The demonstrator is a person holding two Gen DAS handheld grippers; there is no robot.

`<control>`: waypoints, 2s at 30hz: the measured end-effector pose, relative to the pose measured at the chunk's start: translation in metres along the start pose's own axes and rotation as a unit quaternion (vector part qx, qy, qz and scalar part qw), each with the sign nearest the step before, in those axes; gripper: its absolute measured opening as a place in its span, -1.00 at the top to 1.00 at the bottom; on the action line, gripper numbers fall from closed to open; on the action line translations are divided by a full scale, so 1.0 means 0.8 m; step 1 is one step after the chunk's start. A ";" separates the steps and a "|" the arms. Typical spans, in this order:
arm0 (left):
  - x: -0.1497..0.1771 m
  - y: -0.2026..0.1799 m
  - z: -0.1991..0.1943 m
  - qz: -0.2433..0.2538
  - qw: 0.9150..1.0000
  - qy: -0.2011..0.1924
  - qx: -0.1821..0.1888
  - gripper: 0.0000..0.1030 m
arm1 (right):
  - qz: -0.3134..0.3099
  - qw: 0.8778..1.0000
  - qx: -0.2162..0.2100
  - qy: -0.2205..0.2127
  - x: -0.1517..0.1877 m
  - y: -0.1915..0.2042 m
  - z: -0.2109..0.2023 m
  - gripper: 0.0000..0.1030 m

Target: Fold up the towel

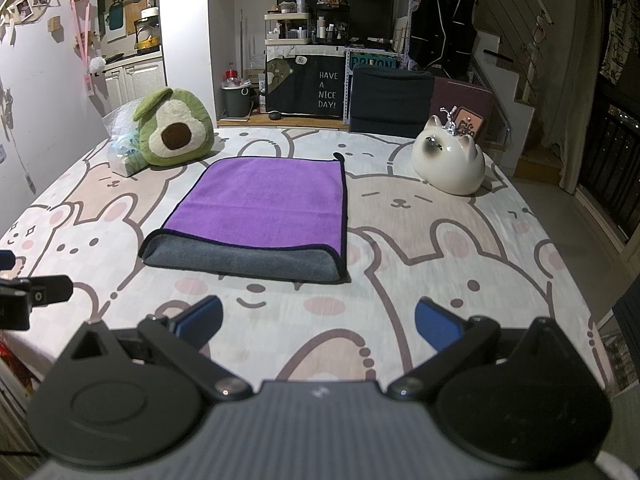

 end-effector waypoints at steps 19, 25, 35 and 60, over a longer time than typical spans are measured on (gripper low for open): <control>0.000 0.000 0.000 0.000 1.000 -0.001 0.000 -1.00 | 0.000 1.000 0.000 0.000 0.000 0.000 0.000 -1.00; -0.005 -0.003 -0.008 0.000 1.000 -0.001 -0.001 -1.00 | 0.000 1.000 0.000 0.000 0.000 0.000 0.000 -1.00; -0.018 -0.002 -0.013 -0.002 1.000 -0.008 0.007 -1.00 | -0.002 1.000 0.002 -0.007 -0.004 0.000 -0.003 -1.00; -0.054 0.026 0.038 0.017 1.000 0.013 -0.009 -1.00 | -0.058 0.998 -0.002 0.005 -0.052 -0.020 0.040 -1.00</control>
Point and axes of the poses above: each gripper's, at about its wrist camera, not at the fingertips, and z roughly the way its jaws point, y to its left, x to its underside, the point moved 6 cm from there along z, roughly the way its jaws point, and after that the axes turned 7 degrees about -x, right-handed, at the moved point
